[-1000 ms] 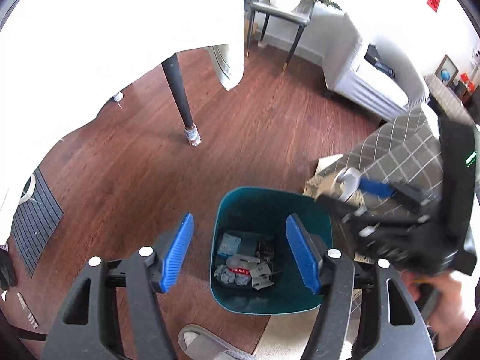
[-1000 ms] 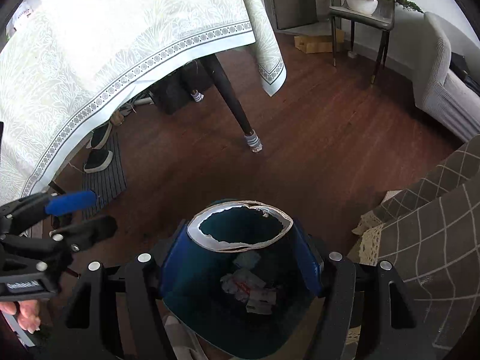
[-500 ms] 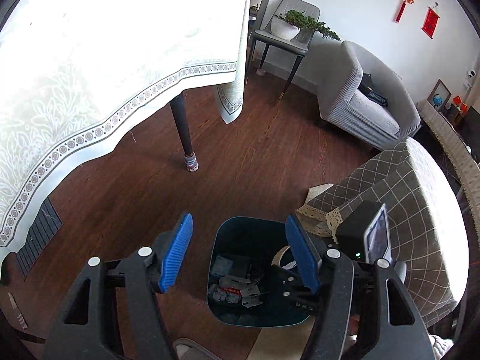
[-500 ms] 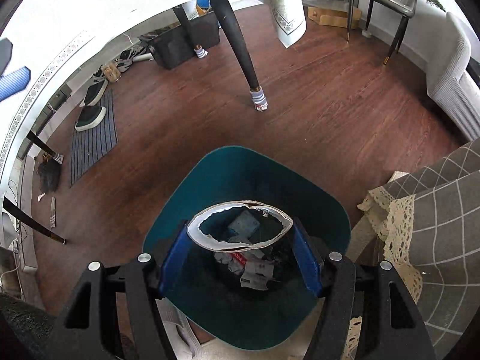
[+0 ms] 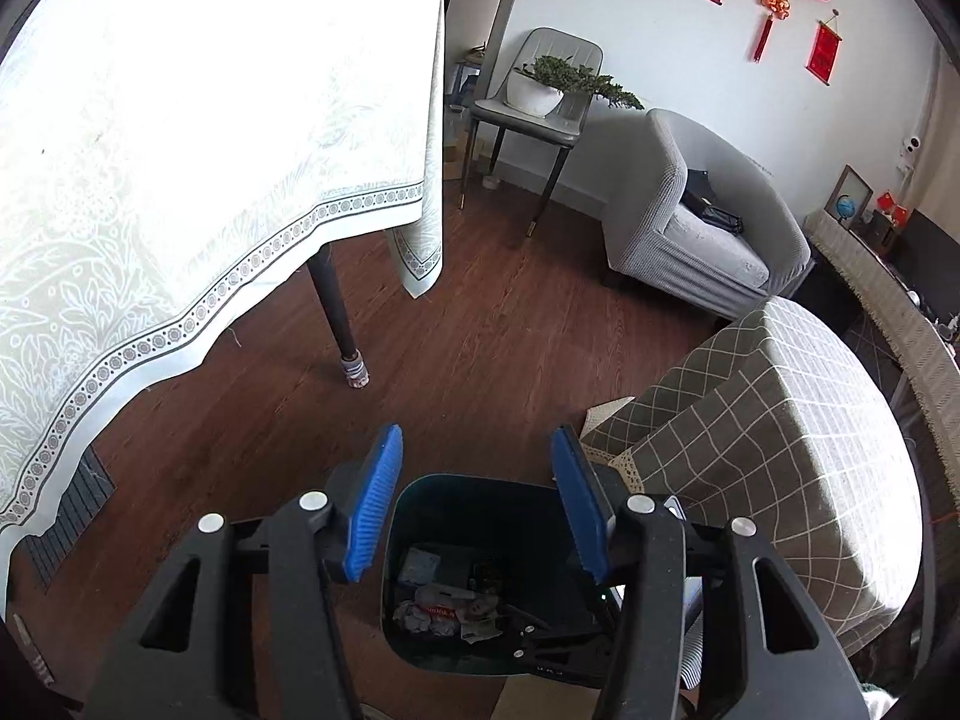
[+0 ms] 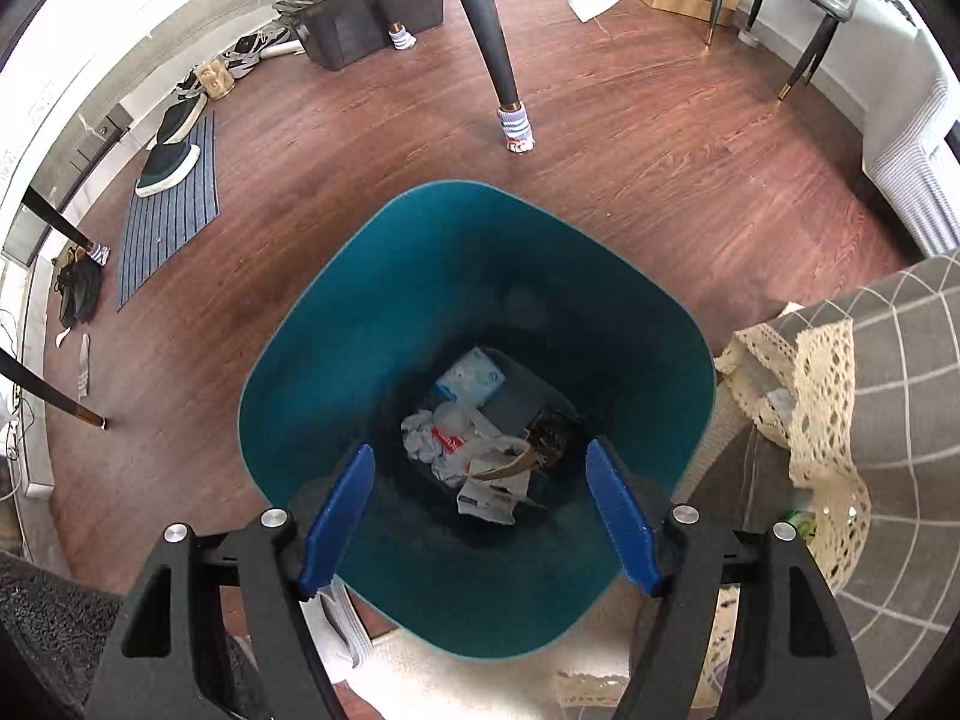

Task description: Collect trash

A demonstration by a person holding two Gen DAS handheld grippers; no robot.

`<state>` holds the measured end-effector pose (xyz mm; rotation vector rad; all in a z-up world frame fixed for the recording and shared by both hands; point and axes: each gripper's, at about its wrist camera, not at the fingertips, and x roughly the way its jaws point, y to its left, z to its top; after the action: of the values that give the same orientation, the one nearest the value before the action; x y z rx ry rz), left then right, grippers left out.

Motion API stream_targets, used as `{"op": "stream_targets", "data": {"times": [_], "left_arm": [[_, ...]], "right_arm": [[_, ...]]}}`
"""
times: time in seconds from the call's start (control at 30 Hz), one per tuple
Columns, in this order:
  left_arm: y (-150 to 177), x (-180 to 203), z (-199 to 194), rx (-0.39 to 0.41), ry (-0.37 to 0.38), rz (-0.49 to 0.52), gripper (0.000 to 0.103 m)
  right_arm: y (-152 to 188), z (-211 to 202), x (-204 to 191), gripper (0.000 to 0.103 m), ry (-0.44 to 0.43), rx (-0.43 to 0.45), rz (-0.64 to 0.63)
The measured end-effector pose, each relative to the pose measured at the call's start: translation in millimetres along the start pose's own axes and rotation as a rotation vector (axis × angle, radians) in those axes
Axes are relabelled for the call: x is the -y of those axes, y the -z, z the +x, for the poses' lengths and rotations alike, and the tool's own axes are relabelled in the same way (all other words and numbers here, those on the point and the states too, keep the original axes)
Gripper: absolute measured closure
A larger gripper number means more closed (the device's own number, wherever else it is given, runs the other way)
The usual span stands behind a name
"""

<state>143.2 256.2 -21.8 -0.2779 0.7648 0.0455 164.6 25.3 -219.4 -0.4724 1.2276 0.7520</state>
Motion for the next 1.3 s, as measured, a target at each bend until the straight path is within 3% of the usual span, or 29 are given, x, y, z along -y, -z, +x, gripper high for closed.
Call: {"op": "stream_targets", "data": {"times": [0.27, 0.5, 0.77, 0.97, 1.1, 1.2, 1.3], "left_arm": [[-10, 32, -10, 0.044, 0.015, 0.03, 0.049], [-18, 54, -19, 0.075, 0.021, 0.066, 0.049], [-12, 75, -35, 0.107, 0.027, 0.115, 0.038], [6, 93, -48, 0.131, 0.049, 0.137, 0.025], [26, 101, -51, 0.1, 0.046, 0.147, 0.023], [41, 106, -61, 0.107, 0.037, 0.152, 0.016], [58, 107, -76, 0.126, 0.031, 0.147, 0.011]], "right_arm": [[15, -43, 13, 0.029, -0.015, 0.098, -0.015], [26, -108, 25, 0.029, 0.001, 0.269, -0.017], [52, -183, 51, 0.029, 0.056, 0.455, 0.039], [83, -227, 73, 0.029, 0.121, 0.566, 0.122], [111, -250, 91, 0.029, 0.17, 0.618, 0.192], [133, -265, 101, 0.021, 0.21, 0.649, 0.238], [159, -277, 111, 0.02, 0.255, 0.665, 0.272]]}}
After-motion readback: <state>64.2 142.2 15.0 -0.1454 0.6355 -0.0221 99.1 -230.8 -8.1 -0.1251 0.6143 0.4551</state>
